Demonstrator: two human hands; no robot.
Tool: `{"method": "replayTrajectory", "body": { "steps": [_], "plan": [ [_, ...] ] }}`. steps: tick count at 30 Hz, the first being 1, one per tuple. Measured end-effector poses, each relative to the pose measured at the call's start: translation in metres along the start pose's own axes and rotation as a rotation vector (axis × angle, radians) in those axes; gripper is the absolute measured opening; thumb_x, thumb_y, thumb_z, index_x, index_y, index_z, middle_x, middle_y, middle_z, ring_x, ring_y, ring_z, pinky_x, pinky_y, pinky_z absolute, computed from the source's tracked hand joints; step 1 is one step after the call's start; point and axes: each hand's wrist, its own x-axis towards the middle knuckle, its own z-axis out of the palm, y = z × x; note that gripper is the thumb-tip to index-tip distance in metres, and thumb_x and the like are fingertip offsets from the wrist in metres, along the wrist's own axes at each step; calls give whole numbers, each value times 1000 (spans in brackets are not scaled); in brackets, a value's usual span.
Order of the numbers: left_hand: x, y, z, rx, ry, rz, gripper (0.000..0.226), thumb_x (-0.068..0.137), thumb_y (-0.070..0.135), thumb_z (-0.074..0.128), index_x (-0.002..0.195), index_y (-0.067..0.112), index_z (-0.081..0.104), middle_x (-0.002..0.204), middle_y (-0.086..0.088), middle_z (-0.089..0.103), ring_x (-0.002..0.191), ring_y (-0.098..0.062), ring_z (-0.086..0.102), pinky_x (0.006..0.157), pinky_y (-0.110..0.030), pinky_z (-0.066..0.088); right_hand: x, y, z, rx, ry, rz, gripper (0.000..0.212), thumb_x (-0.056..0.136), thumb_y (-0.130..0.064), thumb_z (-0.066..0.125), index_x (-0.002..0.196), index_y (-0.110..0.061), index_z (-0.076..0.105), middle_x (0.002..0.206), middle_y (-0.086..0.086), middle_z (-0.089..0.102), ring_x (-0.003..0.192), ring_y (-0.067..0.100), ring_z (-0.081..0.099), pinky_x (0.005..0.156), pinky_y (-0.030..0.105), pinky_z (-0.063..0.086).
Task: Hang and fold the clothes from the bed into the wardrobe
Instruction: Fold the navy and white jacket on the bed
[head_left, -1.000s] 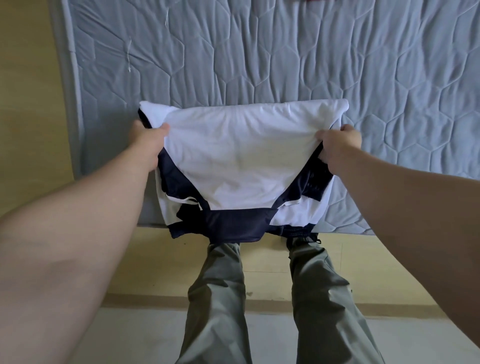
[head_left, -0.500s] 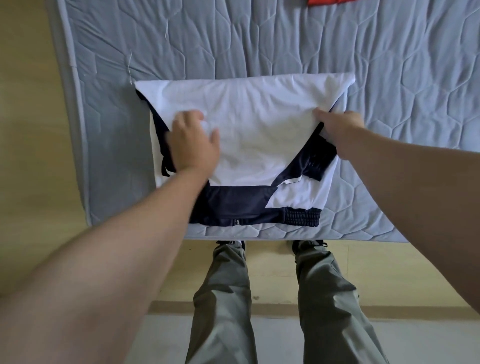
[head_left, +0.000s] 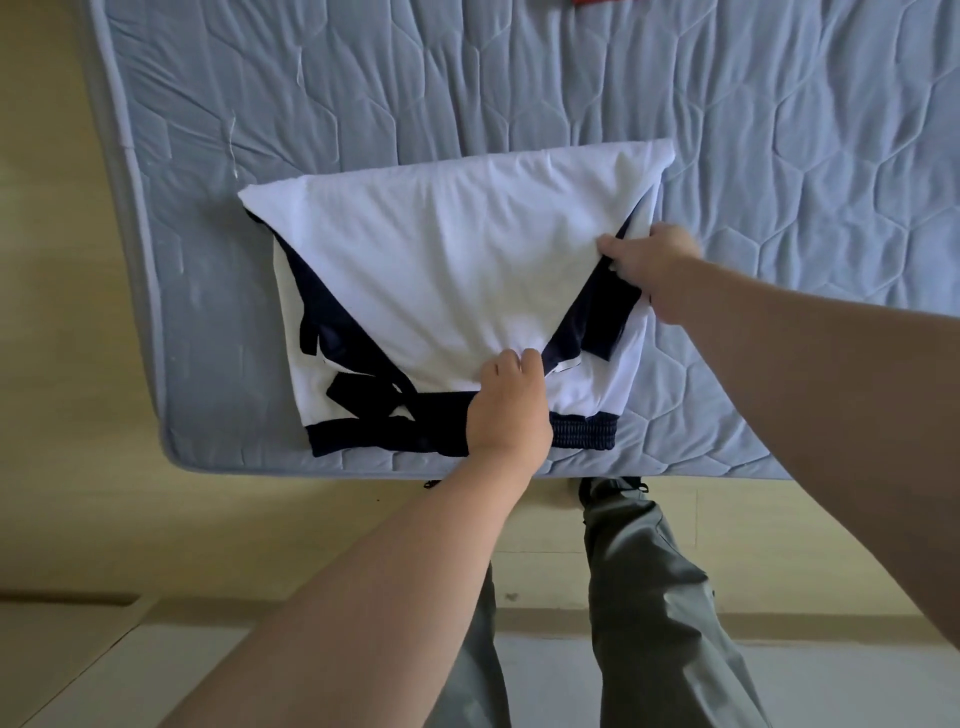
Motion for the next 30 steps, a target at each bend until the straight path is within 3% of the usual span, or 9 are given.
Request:
{"method": "replayTrajectory", "body": {
  "steps": [4, 7, 10, 13, 15, 19, 25, 27, 30],
  "plan": [
    [1, 21, 6, -32, -56, -127, 47, 89, 24, 61, 127, 10, 38, 125, -9, 47, 114, -26, 48, 74, -36, 48, 1, 3, -4, 39, -44, -12, 23, 84, -35, 75, 92, -22, 57, 77, -6, 63, 65, 10, 59, 55, 23, 44],
    [3, 42, 15, 28, -5, -236, 87, 84, 69, 51, 143, 9, 28, 131, -13, 42, 117, -30, 43, 80, -43, 42, 3, 1, -8, 96, -83, -44, 22, 85, -35, 73, 84, -25, 54, 80, -5, 63, 65, 11, 59, 52, 21, 46],
    [8, 68, 29, -53, -32, -324, 120, 71, 85, 53, 153, 11, 6, 150, -18, 23, 134, -35, 27, 92, -52, 40, 4, -8, -12, 320, -113, 25, 32, 82, -35, 79, 101, -18, 60, 88, -1, 72, 67, 16, 70, 52, 23, 56],
    [21, 90, 43, -169, -113, -457, 132, 65, 81, 63, 154, 15, -8, 157, -20, 7, 143, -41, 11, 104, -66, 28, 8, -17, -8, 551, -154, 155, 34, 77, -26, 86, 101, -10, 68, 77, 5, 77, 62, 22, 74, 51, 35, 59],
    [29, 98, 47, -205, -99, -513, 132, 65, 75, 69, 154, 15, -8, 156, -22, 8, 143, -43, 10, 105, -70, 23, 11, -20, -2, 551, -166, 213, 27, 76, -19, 86, 96, -8, 69, 66, 4, 74, 54, 21, 72, 46, 33, 56],
    [34, 98, 45, -223, -27, -551, 110, 74, 35, 78, 152, 16, 3, 151, -19, 21, 137, -39, 24, 98, -66, 37, 7, -19, 1, 358, -189, 211, 22, 76, -18, 85, 89, -12, 68, 61, 0, 71, 50, 16, 68, 48, 26, 55],
    [12, 59, 23, -653, 109, -429, 80, 80, -1, 62, 150, 21, 29, 142, -4, 46, 129, -27, 48, 103, -42, 46, -21, -22, 7, 257, -108, -189, 17, 79, -18, 74, 83, -25, 59, 75, -10, 70, 72, 11, 70, 62, 28, 58],
    [0, 39, 10, -768, 60, -412, 72, 83, -3, 50, 146, 28, 37, 136, 2, 54, 117, -23, 55, 96, -33, 48, -41, -28, 17, 235, -122, -277, 12, 81, -19, 69, 82, -25, 59, 76, -10, 70, 74, 10, 70, 68, 31, 60],
    [-15, 0, -11, -777, -106, -410, 44, 91, 0, 47, 132, 14, 52, 112, -3, 61, 99, -24, 58, 78, -27, 42, -71, -43, 41, 167, -152, -367, 11, 85, -21, 63, 96, -19, 63, 85, -5, 72, 77, 12, 70, 71, 33, 60]
  ]
}}
